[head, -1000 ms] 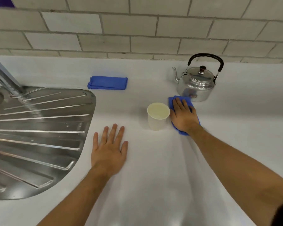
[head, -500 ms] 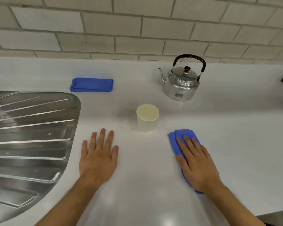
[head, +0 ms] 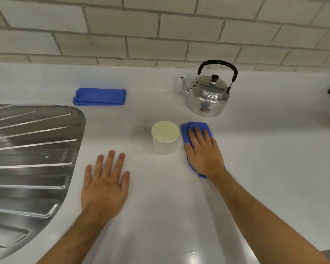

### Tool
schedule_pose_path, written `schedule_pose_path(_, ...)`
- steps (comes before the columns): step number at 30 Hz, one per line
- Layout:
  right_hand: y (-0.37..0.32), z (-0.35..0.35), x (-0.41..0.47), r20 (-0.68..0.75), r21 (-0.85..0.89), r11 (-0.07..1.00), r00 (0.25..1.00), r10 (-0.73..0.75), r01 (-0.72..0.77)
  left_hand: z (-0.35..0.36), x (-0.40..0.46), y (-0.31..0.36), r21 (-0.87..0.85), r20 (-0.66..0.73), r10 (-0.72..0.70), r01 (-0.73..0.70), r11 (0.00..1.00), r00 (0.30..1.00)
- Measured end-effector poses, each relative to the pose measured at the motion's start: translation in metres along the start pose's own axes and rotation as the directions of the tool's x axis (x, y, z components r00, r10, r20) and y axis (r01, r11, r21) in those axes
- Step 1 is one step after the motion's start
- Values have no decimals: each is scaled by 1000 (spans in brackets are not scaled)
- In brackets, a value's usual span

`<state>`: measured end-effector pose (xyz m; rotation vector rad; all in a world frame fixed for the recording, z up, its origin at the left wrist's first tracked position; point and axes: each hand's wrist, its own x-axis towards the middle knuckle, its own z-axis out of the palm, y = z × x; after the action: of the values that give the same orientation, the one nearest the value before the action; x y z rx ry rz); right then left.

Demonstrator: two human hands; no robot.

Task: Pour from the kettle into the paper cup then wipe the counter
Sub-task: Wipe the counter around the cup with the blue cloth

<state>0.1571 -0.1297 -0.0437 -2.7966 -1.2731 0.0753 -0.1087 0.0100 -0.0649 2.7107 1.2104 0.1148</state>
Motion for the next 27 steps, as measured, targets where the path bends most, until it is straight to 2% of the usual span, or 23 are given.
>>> schedule_pose_path(3, 33, 1, -40, 83, 64, 963, 960, -267, 262, 0, 1, -1, -4, -5, -7, 7, 1000, 1000)
schedule_pose_path(5, 65, -1, -50, 112, 108, 930, 925, -362, 351, 0, 0, 0, -7, -4, -14, 14, 1000, 1000)
schedule_pose_path(7, 95, -3, -41, 73, 94, 943, 943, -326, 319, -1, -2, 2, -1, 0, -13, 13, 1000, 1000)
schedule_pose_path(10, 123, -3, 2, -8, 44, 991, 992, -123, 124, -4, -3, 3, 3, -4, -19, 19, 1000, 1000)
schedule_pose_path(14, 126, -3, 50, -29, 15, 997, 997, 72, -71, -8, -3, 5, 1, 7, -25, 25, 1000, 1000)
schedule_pose_path(16, 125, -3, 53, -14, -5, 998, 997, 69, -70, -8, -3, 5, 7, 7, -27, 27, 1000, 1000)
schedule_pose_path(18, 126, -5, 42, 20, -22, 1000, 1000, -20, 20, -8, -4, 4, 8, 8, -27, 27, 1000, 1000)
schedule_pose_path(22, 136, -9, -18, 102, 53, 978, 973, -208, 204, -6, -2, 1, 24, 22, -16, 15, 1000, 1000)
schedule_pose_path(24, 145, -10, -54, 115, 72, 974, 969, -220, 213, -6, -2, 0, 18, 28, -15, 14, 1000, 999)
schedule_pose_path(27, 153, -11, -105, 88, 75, 989, 987, -136, 130, -6, -3, 1, 28, 41, -24, 23, 999, 999)
